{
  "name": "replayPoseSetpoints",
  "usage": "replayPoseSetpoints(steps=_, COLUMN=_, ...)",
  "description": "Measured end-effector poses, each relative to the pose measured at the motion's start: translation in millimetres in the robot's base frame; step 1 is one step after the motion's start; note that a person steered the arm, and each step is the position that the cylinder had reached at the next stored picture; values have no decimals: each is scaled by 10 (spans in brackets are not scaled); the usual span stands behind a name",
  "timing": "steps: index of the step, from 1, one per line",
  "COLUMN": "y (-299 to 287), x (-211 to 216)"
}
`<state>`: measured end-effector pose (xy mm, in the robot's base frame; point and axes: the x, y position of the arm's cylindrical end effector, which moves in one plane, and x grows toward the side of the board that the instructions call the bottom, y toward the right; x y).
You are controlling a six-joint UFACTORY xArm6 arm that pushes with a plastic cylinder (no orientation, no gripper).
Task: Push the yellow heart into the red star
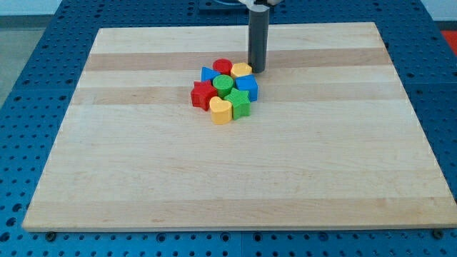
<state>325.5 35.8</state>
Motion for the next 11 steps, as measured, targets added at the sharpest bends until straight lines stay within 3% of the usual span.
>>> replayPoseSetpoints(steps=3, y=-24, x=190)
replayPoseSetpoints(steps=5, y=103, x=-305)
replayPoseSetpoints(steps=6, y=605, x=-363)
replayPoseSetpoints(steps=7, y=1189, x=31)
replayPoseSetpoints(steps=9, y=990, x=1512)
replayPoseSetpoints(steps=11, y=194, x=1343)
